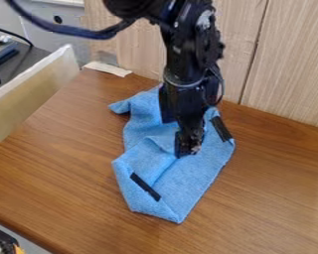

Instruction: Fold the cloth from bottom to top

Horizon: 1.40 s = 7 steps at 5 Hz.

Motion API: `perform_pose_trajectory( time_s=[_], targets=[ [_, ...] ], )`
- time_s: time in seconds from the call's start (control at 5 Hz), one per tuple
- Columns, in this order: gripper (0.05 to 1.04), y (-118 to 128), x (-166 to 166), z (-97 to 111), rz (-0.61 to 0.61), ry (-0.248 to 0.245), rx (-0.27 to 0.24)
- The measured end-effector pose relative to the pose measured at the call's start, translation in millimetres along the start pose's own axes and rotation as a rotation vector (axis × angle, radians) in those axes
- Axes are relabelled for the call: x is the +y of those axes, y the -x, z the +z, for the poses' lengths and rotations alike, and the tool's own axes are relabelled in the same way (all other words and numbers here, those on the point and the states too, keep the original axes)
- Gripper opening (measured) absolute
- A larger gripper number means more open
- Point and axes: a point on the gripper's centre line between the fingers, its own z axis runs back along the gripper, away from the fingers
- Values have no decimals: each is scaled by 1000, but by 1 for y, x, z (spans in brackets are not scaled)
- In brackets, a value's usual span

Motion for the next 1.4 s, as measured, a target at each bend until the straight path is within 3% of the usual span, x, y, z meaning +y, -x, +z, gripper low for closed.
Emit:
perform_pose_trajectory(
  time_s=[0.4, 0.6, 1.0, 1.4],
  targets=[
    [1001, 19, -24, -14, -37, 46, 22],
    [1001, 28, -37, -34, -71, 99, 44],
    [967, 50, -53, -58, -81, 152, 118],
    [397, 54, -54, -64, -82, 150, 139]
  ],
)
